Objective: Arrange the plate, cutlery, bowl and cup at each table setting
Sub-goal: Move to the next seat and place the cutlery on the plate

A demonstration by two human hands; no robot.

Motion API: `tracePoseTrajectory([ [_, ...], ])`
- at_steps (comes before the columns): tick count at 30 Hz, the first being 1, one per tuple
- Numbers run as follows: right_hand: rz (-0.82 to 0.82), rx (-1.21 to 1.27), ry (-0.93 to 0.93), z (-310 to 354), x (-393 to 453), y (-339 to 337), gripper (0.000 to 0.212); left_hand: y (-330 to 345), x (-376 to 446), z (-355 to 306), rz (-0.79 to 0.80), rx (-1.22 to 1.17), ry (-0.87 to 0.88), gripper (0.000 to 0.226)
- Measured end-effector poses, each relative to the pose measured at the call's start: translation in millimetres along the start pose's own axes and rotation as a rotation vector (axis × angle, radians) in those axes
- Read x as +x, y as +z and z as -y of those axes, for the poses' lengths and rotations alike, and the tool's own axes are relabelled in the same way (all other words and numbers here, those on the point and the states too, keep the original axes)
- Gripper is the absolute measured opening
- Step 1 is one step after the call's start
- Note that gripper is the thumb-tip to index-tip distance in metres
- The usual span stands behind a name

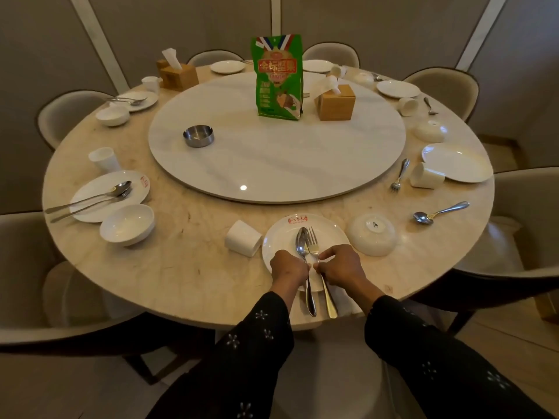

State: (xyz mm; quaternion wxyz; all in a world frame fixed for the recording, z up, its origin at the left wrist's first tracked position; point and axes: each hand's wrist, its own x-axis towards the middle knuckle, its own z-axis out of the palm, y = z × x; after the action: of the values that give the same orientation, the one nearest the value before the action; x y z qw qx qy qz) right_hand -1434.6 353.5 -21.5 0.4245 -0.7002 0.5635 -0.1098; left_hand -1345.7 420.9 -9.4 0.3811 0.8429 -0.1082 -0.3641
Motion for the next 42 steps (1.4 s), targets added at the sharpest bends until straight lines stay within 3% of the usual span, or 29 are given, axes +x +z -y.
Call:
tracePoseTrajectory([
  [8,-0.076,-0.031,0.007,0.1,-7.0,2.5,0.018,1.1,6.0,-0.3,0.049,0.062,0.018,0.027],
  [12,-0.108,-0.042,0.003,0.3,-12.8,3.5,0.017,-3.1,4.3,6.0,0.069,0.076,0.117,0.021],
  [17,-0.117,-0.029,-0.093,-4.5,-19.7,-8.1,0.016,-23.2,-10.4,21.4,-0.059,-0.075,0.28,0.006],
  [21,-0.174,-0.002,-0.133,-18.4,-18.1,-35.1,0.021,-37.0,-17.3,43.4,-0.232,-0.265,0.223,0.01],
  [28,0.019,0.032,-0.093,-34.2,-2.2,-55.4,0.043,-29.6,-26.4,61.1,-0.225,-0.325,0.053,0.038],
  [42,0.182,0.112,-0.172,-42.7,1.6,-63.1,0.04,-3.0,-49.1,50.2,-0.347,-0.404,0.029,0.04],
])
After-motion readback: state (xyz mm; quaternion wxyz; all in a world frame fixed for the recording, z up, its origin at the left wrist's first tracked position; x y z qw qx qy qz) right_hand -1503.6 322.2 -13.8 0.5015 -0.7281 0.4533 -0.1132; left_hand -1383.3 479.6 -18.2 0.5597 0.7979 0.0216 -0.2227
